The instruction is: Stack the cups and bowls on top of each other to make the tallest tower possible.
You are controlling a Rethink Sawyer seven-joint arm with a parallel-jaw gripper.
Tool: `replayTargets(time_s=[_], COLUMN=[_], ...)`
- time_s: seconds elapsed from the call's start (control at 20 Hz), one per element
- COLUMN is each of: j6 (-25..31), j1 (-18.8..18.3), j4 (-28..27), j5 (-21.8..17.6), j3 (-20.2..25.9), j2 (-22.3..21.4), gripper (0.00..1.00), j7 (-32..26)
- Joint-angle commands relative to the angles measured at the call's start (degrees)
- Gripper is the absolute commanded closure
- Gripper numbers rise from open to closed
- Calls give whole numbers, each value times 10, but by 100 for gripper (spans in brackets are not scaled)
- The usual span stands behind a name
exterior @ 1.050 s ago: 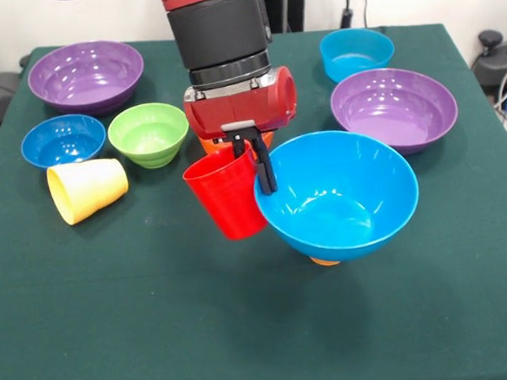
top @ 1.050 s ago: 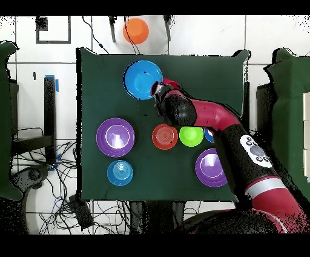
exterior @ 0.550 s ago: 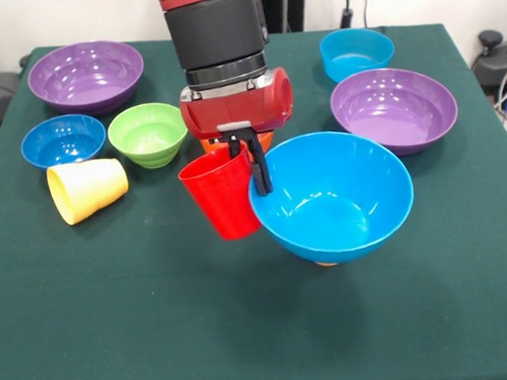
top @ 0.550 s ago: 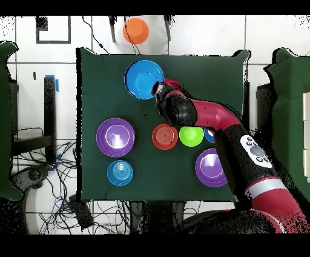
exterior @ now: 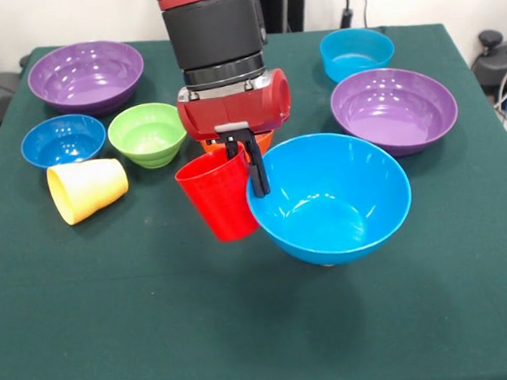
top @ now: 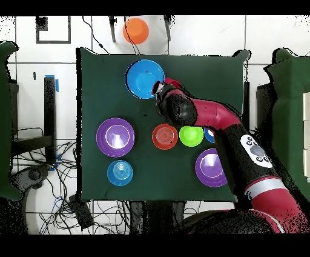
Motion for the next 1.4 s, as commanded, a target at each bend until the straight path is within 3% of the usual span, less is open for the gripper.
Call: replayTargets(time_s=[0.05, 1.4], j6=[45, 78], j1=[20, 32], j4=[-37, -38], j5=[-19, -12], j3=[-8, -19], j2=[3, -17], gripper=[100, 100], j7=[-7, -10])
